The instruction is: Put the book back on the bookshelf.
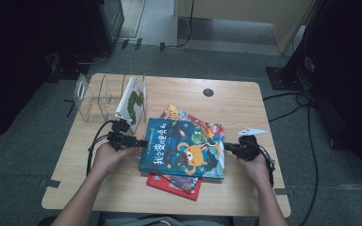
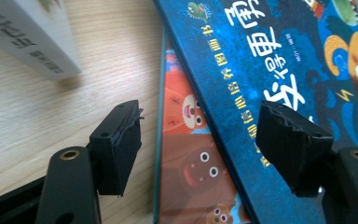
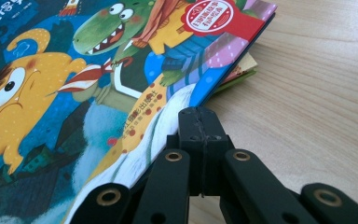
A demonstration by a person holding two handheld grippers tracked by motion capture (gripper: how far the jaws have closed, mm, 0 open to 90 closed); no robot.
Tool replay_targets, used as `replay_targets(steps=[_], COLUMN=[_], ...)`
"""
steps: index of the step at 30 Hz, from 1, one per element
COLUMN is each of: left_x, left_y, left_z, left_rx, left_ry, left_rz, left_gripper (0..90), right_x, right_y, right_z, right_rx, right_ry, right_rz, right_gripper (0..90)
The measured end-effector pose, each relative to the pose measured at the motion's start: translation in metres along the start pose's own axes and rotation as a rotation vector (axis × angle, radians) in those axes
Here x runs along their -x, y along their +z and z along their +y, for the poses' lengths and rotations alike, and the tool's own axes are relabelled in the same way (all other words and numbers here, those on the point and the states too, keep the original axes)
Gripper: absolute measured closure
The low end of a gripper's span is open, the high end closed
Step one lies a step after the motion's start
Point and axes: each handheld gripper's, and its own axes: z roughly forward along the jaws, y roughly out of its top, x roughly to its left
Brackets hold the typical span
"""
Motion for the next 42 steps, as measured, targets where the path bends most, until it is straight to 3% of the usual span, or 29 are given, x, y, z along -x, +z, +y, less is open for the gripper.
replay_targets(steps=[8, 11, 16, 27, 38, 42], left_x=[-0.001, 0.0, 0.0, 0.003, 0.008, 0.009], left_y=[0.009, 0.011, 0.011, 0.012, 0.01, 0.009], left_z=[0.0, 0.0, 0.0, 0.001, 0.004, 0.004], left_rx=[-0.03, -0.03, -0.032, -0.032, -0.075, -0.078], left_ry=[-0.01, -0.011, -0.007, 0.003, -0.03, -0.025], left_rz=[-0.022, -0.035, -0.035, -0.017, -0.005, 0.001], left_gripper=[33.8, 34.5, 34.5, 33.5, 36.5, 37.0], right_x=[-0.001, -0.002, -0.012, -0.014, -0.018, -0.018], right_y=[-0.001, 0.001, 0.006, 0.006, 0.008, 0.008], right_z=[-0.002, -0.002, 0.002, 0.001, 0.0, 0.001], right_rx=[0.002, 0.0, -0.016, -0.022, -0.024, -0.023], right_ry=[0.004, -0.002, -0.039, -0.032, -0.043, -0.045], right_rz=[0.004, 0.028, 0.026, 0.039, 0.057, 0.055], right_gripper=[90.0, 90.0, 90.0, 90.0, 90.0, 90.0])
